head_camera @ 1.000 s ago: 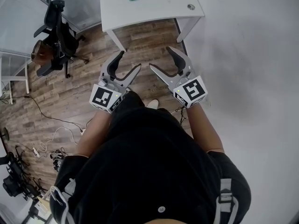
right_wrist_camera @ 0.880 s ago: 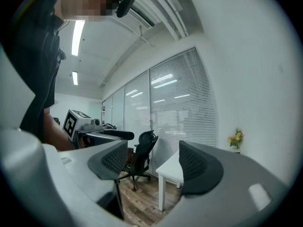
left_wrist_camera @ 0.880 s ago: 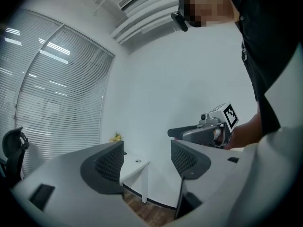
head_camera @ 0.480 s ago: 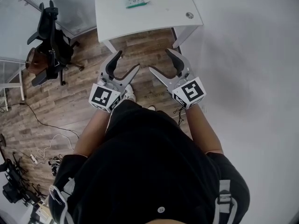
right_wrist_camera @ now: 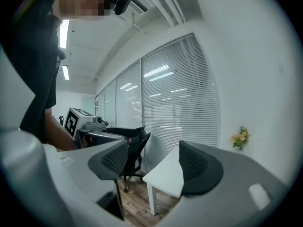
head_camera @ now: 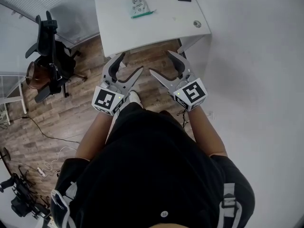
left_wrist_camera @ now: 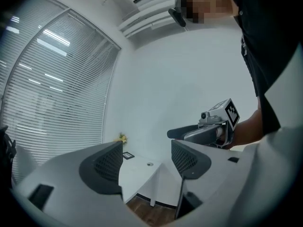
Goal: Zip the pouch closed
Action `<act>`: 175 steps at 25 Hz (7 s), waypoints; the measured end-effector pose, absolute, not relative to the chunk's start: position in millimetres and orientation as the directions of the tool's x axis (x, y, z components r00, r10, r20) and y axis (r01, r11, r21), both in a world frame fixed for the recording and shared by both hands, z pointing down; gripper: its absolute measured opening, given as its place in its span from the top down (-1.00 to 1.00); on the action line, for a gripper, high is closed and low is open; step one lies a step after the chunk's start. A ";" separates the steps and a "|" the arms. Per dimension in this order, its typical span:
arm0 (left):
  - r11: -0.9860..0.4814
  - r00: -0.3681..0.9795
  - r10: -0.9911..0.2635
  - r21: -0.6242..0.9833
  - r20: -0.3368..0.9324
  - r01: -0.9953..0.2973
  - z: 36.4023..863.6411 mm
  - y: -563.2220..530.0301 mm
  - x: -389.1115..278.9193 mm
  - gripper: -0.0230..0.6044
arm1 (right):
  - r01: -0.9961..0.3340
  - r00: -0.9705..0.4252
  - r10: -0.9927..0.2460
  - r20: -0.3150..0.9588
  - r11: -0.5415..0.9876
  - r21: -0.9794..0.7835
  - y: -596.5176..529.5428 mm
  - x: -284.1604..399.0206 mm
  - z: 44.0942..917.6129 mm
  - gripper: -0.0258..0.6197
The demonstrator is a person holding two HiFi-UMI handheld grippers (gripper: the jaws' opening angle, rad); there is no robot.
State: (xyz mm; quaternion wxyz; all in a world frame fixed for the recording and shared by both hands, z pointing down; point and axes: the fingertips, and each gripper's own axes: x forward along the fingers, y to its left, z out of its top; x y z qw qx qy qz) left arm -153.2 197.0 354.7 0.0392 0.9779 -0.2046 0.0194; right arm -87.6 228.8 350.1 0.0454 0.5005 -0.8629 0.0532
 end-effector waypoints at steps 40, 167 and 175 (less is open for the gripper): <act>-0.778 0.778 -0.608 0.075 0.160 -0.624 381.6 27.5 34.1 -0.05 | -0.726 -0.688 -0.705 0.172 0.667 -0.168 33.6 113.4 390.6 -0.13; -0.497 0.533 -0.260 0.362 0.806 -0.789 734.3 -163.4 73.8 0.90 | -0.230 -0.512 -0.023 0.859 0.967 -0.112 -165.3 76.3 721.3 0.84; -0.493 0.533 -0.207 0.383 0.821 -0.781 732.4 -162.7 73.3 0.90 | -0.260 -0.486 -0.041 0.873 0.960 -0.099 -164.1 79.4 723.4 0.85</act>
